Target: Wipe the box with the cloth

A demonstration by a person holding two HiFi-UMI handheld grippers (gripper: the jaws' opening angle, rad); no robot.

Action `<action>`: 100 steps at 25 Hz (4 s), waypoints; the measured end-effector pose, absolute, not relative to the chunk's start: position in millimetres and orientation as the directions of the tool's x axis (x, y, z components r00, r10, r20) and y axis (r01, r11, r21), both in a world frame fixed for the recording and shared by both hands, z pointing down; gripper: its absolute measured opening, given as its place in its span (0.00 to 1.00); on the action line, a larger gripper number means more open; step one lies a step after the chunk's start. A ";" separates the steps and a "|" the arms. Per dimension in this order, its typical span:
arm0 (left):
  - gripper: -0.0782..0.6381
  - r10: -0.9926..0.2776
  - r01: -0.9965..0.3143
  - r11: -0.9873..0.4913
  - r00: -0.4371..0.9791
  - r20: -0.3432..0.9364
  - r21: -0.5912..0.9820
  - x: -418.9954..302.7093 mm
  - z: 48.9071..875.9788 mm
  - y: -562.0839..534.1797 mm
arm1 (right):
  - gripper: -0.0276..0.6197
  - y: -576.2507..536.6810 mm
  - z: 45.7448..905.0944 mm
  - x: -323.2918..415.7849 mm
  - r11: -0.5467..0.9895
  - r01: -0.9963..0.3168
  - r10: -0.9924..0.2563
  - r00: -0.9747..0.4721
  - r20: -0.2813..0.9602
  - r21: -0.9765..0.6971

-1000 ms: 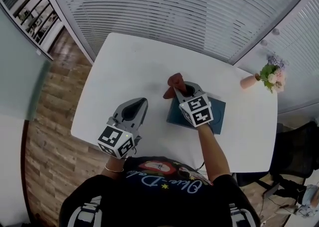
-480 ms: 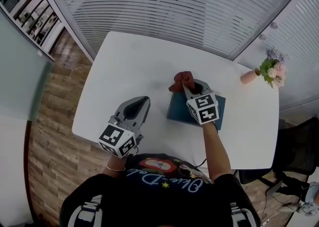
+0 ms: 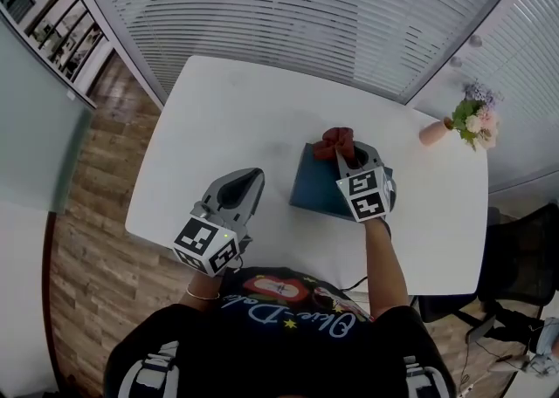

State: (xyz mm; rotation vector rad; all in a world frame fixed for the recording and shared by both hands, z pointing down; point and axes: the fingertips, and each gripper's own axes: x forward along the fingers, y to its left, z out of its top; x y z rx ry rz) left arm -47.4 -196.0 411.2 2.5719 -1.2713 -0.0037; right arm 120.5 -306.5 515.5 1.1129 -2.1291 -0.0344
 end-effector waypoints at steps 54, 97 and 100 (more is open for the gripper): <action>0.12 -0.779 -0.778 -0.578 0.616 0.115 0.246 -49.2 408.9 -189.5 | 0.12 -261.7 490.0 27.0 0.740 -0.531 -0.668 -0.512 0.540 0.413; 0.12 -0.647 -0.655 -0.716 0.753 0.121 0.241 30.8 410.2 -190.8 | 0.12 -236.5 477.6 285.6 0.272 -0.813 -0.863 0.030 0.503 0.516; 0.12 -0.651 -0.658 -0.714 0.750 0.118 0.240 30.8 408.9 -190.0 | 0.12 -241.2 444.9 269.0 0.252 -0.805 -0.910 -0.007 0.415 0.537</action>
